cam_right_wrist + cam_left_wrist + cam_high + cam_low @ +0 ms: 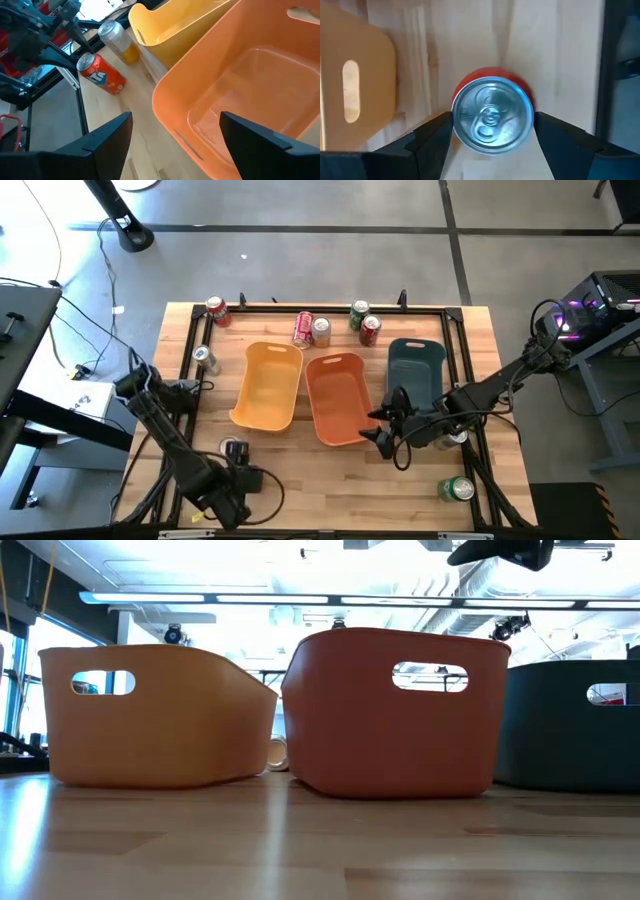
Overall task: Sort soda cans
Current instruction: Put the bottom orange soda can into the yellow bin
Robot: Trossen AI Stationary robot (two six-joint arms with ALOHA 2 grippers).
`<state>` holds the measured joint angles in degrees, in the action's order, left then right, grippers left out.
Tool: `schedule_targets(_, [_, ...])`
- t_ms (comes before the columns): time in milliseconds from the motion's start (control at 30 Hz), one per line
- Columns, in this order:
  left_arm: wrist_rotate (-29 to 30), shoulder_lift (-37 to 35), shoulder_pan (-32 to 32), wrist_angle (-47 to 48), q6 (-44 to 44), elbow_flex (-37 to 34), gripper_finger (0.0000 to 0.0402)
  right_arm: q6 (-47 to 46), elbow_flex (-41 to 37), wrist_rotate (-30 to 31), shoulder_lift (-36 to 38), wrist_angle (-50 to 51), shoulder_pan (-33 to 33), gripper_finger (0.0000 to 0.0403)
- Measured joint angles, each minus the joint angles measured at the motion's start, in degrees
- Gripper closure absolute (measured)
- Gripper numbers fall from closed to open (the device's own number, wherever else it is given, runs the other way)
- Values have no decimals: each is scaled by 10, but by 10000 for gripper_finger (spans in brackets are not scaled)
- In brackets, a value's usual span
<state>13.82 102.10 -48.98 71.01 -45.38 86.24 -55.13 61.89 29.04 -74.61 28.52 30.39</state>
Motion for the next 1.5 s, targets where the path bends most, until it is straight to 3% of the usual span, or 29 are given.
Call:
schedule_targets(567, [40,-11,30,-6,-19,12,128,-4,0,4,0,0,0,107])
schedule_targets(1000, [-28,-16,67,-60,26,-43,128,-3,0,10,0,0,0,107])
schedule_targets(1333, [-29,-15,81,-98,28,-56,128,-1,0,19,0,0,0,107])
schedule_targets(1500, [-54,-15,86,-173,32,-80,127,0,0,23,0,0,0,107])
